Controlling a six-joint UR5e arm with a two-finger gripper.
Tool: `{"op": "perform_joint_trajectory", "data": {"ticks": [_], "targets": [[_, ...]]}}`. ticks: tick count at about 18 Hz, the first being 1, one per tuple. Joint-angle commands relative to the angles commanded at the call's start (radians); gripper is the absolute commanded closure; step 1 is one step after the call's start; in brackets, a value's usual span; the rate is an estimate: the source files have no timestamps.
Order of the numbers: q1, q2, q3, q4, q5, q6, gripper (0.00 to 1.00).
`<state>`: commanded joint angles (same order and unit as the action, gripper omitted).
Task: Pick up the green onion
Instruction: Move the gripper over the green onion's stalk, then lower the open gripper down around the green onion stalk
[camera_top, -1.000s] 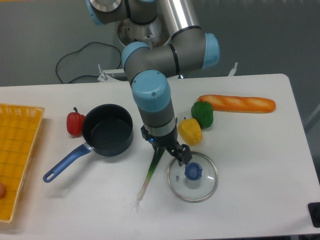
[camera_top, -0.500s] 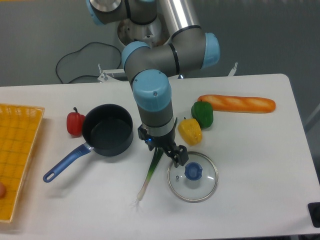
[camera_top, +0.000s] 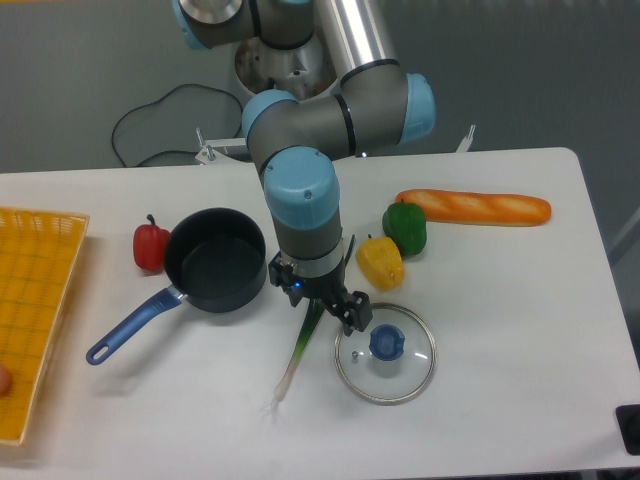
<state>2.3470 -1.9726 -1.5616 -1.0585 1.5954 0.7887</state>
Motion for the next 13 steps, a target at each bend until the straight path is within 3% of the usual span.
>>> {"op": "perform_joint_trajectory", "data": {"ticks": [6, 13], "targets": [[-0.009, -0.055, -0.002, 0.057, -0.068, -0.078, 0.0], [-0.022, -0.124, 0.024, 0.06, -0.084, -0.108, 0.0]]}}
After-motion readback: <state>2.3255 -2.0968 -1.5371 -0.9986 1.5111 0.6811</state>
